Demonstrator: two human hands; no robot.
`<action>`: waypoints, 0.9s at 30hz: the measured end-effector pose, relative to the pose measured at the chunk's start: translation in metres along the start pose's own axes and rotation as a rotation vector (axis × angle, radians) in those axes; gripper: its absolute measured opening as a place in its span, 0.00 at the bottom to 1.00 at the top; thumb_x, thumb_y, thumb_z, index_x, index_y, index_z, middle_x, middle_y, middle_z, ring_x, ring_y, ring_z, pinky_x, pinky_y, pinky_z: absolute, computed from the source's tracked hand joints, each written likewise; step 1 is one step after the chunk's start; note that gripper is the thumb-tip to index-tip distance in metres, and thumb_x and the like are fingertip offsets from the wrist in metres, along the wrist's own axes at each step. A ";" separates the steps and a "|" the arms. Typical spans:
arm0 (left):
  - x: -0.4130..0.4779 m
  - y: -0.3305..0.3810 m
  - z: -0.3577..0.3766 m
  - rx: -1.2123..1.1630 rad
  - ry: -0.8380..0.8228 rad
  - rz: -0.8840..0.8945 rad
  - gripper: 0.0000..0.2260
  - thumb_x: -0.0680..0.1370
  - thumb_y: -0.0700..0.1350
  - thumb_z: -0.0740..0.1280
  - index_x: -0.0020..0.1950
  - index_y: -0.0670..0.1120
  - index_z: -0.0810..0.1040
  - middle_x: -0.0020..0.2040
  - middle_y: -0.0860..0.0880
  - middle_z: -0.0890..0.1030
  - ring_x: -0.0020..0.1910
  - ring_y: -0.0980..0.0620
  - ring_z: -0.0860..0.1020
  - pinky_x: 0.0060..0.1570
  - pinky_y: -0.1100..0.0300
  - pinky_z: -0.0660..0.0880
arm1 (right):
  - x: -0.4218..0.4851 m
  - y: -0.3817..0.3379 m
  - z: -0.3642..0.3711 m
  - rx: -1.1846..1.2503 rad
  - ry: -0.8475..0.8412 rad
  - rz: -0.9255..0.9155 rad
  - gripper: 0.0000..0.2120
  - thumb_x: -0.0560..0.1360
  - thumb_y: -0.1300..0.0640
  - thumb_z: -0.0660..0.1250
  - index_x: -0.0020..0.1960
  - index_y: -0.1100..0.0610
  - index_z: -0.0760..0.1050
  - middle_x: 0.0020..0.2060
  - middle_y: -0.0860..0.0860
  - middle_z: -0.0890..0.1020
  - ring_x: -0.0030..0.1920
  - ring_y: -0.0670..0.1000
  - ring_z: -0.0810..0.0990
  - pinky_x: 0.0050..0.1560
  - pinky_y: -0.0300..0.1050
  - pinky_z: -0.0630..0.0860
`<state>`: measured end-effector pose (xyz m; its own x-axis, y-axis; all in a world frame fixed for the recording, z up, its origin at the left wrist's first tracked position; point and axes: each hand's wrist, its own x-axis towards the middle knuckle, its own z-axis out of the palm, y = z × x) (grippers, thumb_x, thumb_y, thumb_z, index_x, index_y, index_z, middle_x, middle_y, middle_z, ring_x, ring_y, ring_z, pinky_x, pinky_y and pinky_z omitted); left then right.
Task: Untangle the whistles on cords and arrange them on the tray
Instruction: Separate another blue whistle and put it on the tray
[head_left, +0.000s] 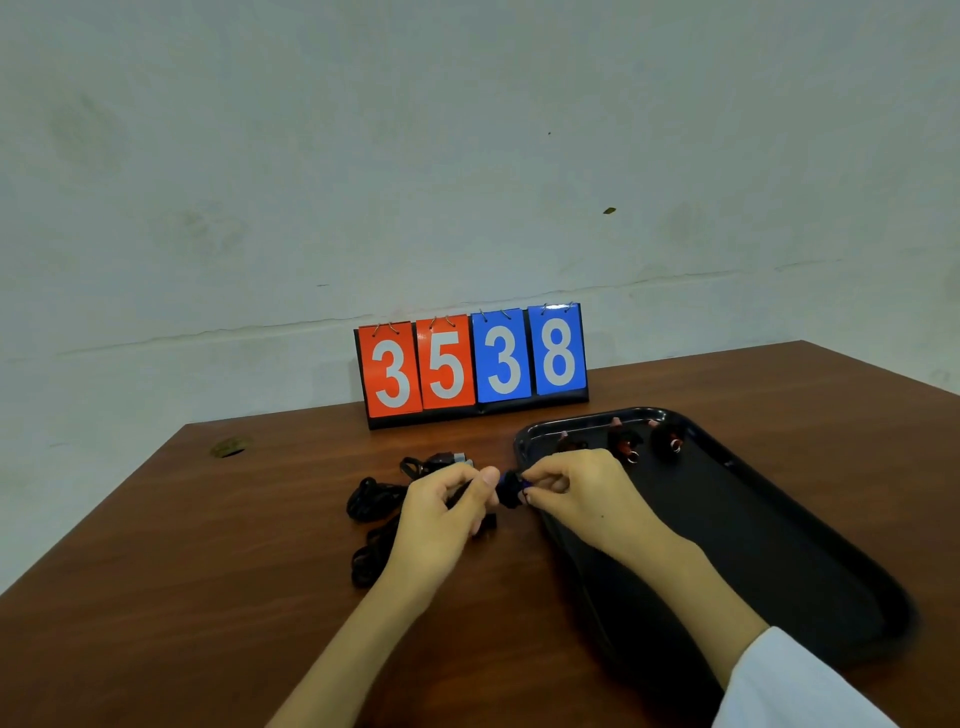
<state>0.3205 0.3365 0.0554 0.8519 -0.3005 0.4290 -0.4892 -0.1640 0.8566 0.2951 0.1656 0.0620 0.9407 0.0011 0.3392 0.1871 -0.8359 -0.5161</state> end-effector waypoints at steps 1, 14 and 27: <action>0.001 0.000 -0.001 -0.006 0.004 0.001 0.14 0.77 0.49 0.64 0.34 0.45 0.78 0.22 0.52 0.71 0.22 0.61 0.68 0.29 0.69 0.69 | 0.000 -0.001 -0.001 0.012 -0.015 -0.006 0.12 0.73 0.57 0.69 0.56 0.53 0.79 0.47 0.48 0.83 0.42 0.41 0.78 0.49 0.34 0.76; 0.005 0.001 -0.012 0.021 -0.067 -0.062 0.16 0.77 0.48 0.64 0.31 0.44 0.74 0.22 0.54 0.70 0.22 0.61 0.67 0.27 0.71 0.66 | -0.006 -0.013 -0.010 0.554 -0.563 0.014 0.06 0.73 0.65 0.67 0.44 0.55 0.80 0.36 0.52 0.83 0.37 0.48 0.82 0.41 0.39 0.80; -0.001 -0.004 -0.001 -0.465 -0.229 -0.348 0.15 0.81 0.47 0.57 0.37 0.43 0.72 0.24 0.51 0.66 0.19 0.58 0.60 0.19 0.66 0.56 | -0.007 -0.017 -0.019 1.151 -0.284 0.198 0.06 0.72 0.65 0.66 0.43 0.59 0.82 0.37 0.55 0.83 0.37 0.49 0.82 0.38 0.38 0.80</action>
<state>0.3219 0.3382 0.0517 0.8595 -0.5057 0.0742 -0.0136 0.1224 0.9924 0.2801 0.1693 0.0827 0.9834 0.1698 0.0634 0.0388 0.1449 -0.9887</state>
